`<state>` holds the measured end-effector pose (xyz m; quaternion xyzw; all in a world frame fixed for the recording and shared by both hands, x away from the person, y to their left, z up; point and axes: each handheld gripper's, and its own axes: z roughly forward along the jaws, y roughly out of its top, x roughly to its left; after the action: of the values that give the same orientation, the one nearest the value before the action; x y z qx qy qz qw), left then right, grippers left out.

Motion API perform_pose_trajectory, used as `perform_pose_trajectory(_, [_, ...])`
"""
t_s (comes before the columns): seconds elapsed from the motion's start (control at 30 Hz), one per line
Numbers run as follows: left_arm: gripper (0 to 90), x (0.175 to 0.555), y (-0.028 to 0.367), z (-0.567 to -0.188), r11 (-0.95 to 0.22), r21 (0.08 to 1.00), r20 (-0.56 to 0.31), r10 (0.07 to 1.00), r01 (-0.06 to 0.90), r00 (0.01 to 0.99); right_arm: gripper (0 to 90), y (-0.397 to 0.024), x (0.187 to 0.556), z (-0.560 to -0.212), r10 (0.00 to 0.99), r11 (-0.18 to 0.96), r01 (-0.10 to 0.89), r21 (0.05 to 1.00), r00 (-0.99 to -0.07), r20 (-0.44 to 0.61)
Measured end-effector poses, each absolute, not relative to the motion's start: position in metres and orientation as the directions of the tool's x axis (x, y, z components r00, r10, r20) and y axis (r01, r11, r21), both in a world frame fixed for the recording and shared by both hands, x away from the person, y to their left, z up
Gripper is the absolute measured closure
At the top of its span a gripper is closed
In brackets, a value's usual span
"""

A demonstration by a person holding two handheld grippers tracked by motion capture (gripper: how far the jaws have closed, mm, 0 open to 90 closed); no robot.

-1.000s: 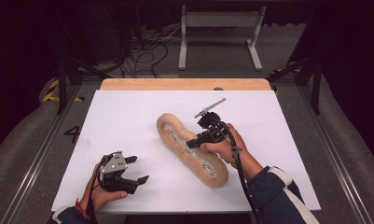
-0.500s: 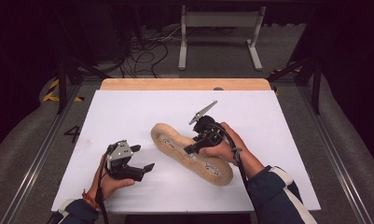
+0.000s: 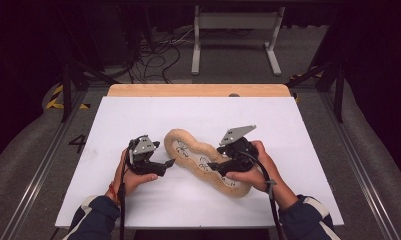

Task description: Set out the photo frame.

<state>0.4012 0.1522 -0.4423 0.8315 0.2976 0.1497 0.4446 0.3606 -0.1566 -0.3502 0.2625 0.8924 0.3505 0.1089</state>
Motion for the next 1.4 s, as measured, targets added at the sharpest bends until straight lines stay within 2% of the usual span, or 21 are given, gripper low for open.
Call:
perform_pose_trajectory(0.13, [14.2, 0.409, 0.150, -0.442, -0.416, 0.829, -0.030, 0.634, 0.374, 0.773, 39.0, -0.172, 0.346, -0.354, 0.557, 0.607, 0.371, 0.703, -0.829, -0.043])
perform_pose_trajectory(0.3, [14.7, 0.416, 0.148, -0.440, -0.390, 0.849, -0.033, 0.637, 0.358, 0.770, 35.2, -0.192, 0.332, -0.359, 0.592, 0.554, 0.376, 0.743, -0.805, -0.034])
perform_pose_trajectory(0.57, [22.8, 0.424, 0.140, -0.446, -0.419, 0.846, 0.010, 0.632, 0.330, 0.775, 33.1, -0.226, 0.303, -0.379, 0.652, 0.466, 0.382, 0.798, -0.758, -0.019])
perform_pose_trajectory(0.7, [33.8, 0.428, 0.139, -0.446, -0.425, 0.834, -0.015, 0.621, 0.353, 0.784, 33.4, -0.235, 0.296, -0.391, 0.684, 0.437, 0.410, 0.801, -0.729, 0.000])
perform_pose_trajectory(0.73, [33.8, 0.429, 0.139, -0.446, -0.430, 0.835, -0.007, 0.616, 0.344, 0.788, 35.7, -0.239, 0.294, -0.396, 0.694, 0.407, 0.427, 0.807, -0.720, 0.030])
perform_pose_trajectory(0.8, [40.3, 0.430, 0.139, -0.446, -0.440, 0.831, 0.004, 0.616, 0.340, 0.787, 41.5, -0.242, 0.292, -0.404, 0.713, 0.392, 0.440, 0.808, -0.701, 0.036])
perform_pose_trajectory(0.87, [47.4, 0.431, 0.140, -0.446, -0.424, 0.834, -0.015, 0.622, 0.353, 0.783, 53.3, -0.245, 0.289, -0.411, 0.709, 0.350, 0.439, 0.828, -0.702, 0.073])
perform_pose_trajectory(0.9, [47.4, 0.432, 0.142, -0.446, -0.427, 0.834, -0.012, 0.620, 0.350, 0.784, 53.3, -0.245, 0.289, -0.411, 0.709, 0.350, 0.439, 0.828, -0.702, 0.073])
perform_pose_trajectory(0.97, [54.1, 0.433, 0.146, -0.446, -0.427, 0.834, -0.013, 0.618, 0.349, 0.786, 60.8, -0.243, 0.290, -0.412, 0.697, 0.356, 0.438, 0.825, -0.713, 0.078])
perform_pose_trajectory(1.03, [61.5, 0.432, 0.149, -0.446, -0.421, 0.834, -0.022, 0.621, 0.357, 0.784, 62.7, -0.240, 0.293, -0.417, 0.694, 0.351, 0.434, 0.830, -0.715, 0.080])
perform_pose_trajectory(1.07, [62.4, 0.431, 0.150, -0.446, -0.418, 0.832, -0.029, 0.625, 0.366, 0.780, 62.9, -0.240, 0.293, -0.417, 0.695, 0.355, 0.430, 0.830, -0.715, 0.074])
perform_pose_trajectory(1.13, [63.2, 0.428, 0.151, -0.444, -0.440, 0.824, -0.006, 0.624, 0.357, 0.781, 63.8, -0.240, 0.293, -0.417, 0.702, 0.355, 0.425, 0.833, -0.709, 0.062])
perform_pose_trajectory(1.4, [62.5, 0.416, 0.157, -0.444, -0.443, 0.817, 0.001, 0.640, 0.369, 0.768, 64.8, -0.242, 0.303, -0.417, 0.712, 0.354, 0.424, 0.834, -0.700, 0.053])
